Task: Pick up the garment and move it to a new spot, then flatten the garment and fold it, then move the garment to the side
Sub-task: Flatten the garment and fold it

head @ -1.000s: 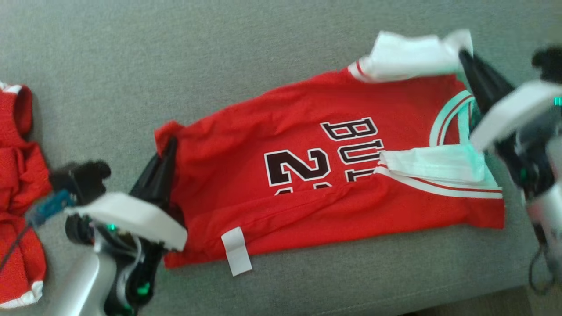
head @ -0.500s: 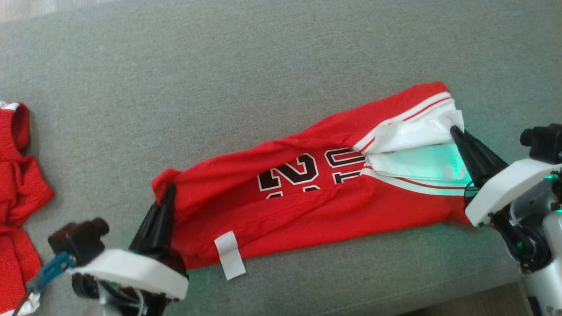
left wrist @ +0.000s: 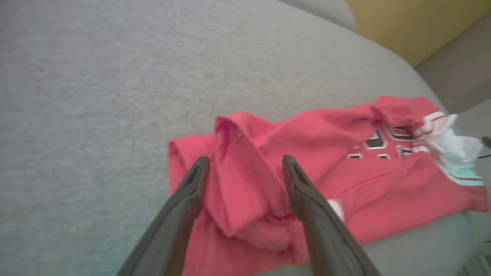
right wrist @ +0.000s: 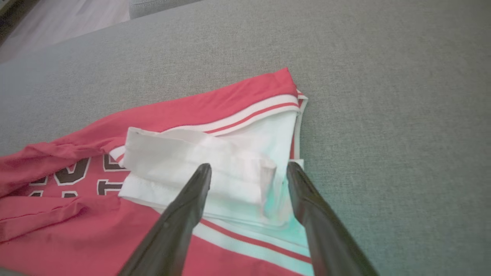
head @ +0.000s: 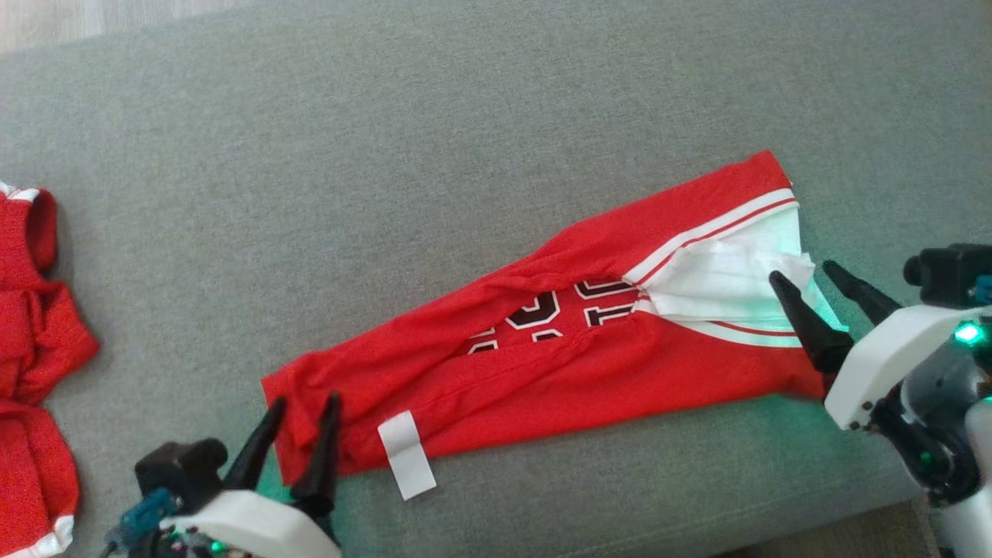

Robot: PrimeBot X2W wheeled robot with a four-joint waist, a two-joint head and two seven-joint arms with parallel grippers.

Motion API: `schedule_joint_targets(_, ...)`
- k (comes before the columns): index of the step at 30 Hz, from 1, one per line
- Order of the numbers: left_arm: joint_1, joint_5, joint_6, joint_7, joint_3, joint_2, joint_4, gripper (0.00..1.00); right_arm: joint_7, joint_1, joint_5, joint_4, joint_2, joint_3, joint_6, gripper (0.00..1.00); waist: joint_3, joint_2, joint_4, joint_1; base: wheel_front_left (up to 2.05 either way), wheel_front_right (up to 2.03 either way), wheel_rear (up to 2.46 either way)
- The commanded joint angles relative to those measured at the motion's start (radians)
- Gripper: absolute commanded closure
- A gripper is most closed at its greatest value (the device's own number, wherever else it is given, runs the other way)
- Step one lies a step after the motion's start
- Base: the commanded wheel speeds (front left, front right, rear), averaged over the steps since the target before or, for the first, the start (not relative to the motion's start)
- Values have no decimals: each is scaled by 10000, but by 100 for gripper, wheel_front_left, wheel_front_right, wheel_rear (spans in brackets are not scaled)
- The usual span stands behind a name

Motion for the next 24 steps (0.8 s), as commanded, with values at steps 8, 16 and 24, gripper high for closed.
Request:
schedule_joint_targets(8,360,1358,1279,-2407,1404,207,177,0,612,-667,-637,-12,574,-1490,75,0,-40,0,60,0,0,0,0)
schedule_joint_targets(16,-161,2463,1240,-3922,1450,-693,830,0,1424,-1397,-1651,1681,1018,-1166,75,0,6,0,443,0,0,0,0)
schedule_joint_targets(24,-133,3604,377,-3965,1970,-2005,1065,0,1874,-1816,-1656,2988,1193,-949,75,0,14,0,769,0,0,0,0)
